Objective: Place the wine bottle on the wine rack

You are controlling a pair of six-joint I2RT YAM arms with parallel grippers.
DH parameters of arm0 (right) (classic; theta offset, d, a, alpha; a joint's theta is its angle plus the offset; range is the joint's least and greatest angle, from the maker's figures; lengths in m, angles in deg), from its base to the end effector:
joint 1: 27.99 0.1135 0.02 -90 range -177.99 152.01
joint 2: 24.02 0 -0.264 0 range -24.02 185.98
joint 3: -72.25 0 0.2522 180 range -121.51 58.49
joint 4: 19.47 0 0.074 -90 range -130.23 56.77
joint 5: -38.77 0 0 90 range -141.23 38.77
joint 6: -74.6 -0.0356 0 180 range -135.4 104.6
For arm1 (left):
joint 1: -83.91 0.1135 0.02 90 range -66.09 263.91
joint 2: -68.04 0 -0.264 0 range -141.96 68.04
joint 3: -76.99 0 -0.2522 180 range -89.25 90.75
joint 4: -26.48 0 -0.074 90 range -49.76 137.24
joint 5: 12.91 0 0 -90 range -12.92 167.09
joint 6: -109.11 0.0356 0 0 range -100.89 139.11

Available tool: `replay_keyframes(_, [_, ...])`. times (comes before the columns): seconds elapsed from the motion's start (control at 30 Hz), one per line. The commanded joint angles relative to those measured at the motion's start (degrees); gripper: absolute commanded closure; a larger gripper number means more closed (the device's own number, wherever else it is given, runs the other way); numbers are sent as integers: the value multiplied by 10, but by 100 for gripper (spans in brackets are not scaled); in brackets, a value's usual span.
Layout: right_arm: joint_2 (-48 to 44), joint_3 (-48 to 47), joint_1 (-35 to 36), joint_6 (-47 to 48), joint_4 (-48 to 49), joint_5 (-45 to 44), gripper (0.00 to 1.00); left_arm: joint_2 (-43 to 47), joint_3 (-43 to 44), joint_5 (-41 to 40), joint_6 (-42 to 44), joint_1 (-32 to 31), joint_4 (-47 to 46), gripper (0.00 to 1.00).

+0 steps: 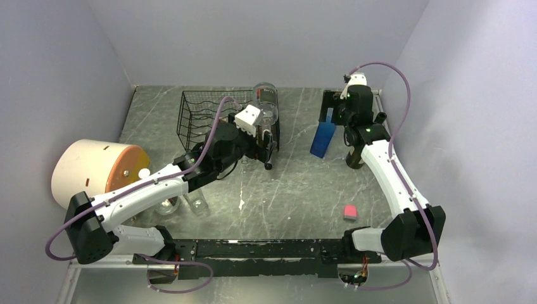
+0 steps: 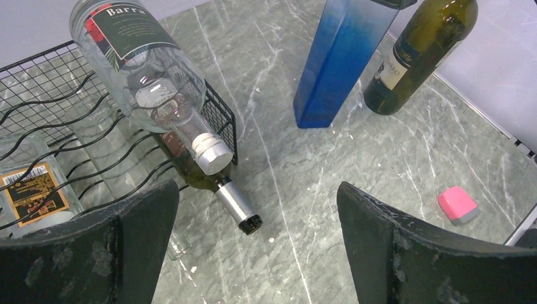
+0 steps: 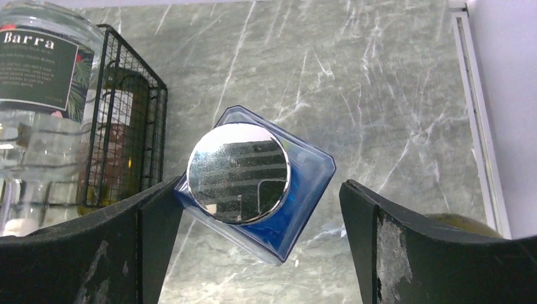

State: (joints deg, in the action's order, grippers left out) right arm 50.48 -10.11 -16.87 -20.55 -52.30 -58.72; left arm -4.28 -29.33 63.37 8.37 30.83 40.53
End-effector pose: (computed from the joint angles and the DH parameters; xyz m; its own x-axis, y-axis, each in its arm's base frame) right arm 0.2937 0.0530 0.3562 -0.4193 0.0083 -0.9078 -0.0378 0.9989 0.0266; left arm 0.1857 -0.2331 0.3472 -0.2485 0.0293 -0.9682 0.6019 0.7878 -0.1306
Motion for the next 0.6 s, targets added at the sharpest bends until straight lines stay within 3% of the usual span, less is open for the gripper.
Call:
replay_keyframes(0.0, [-17,-20,41,-72,-11,-122,5,-4,0,6,2,1,-18,2])
replay_keyframes(0.23, [8,-56,89,-121,-47,-248,6,7,-9,3,-2,1,-27,2])
replay_keyframes(0.57, [56,-69,109,-150,-46,-287,13,14,-17,-2,-3,1,-22,2])
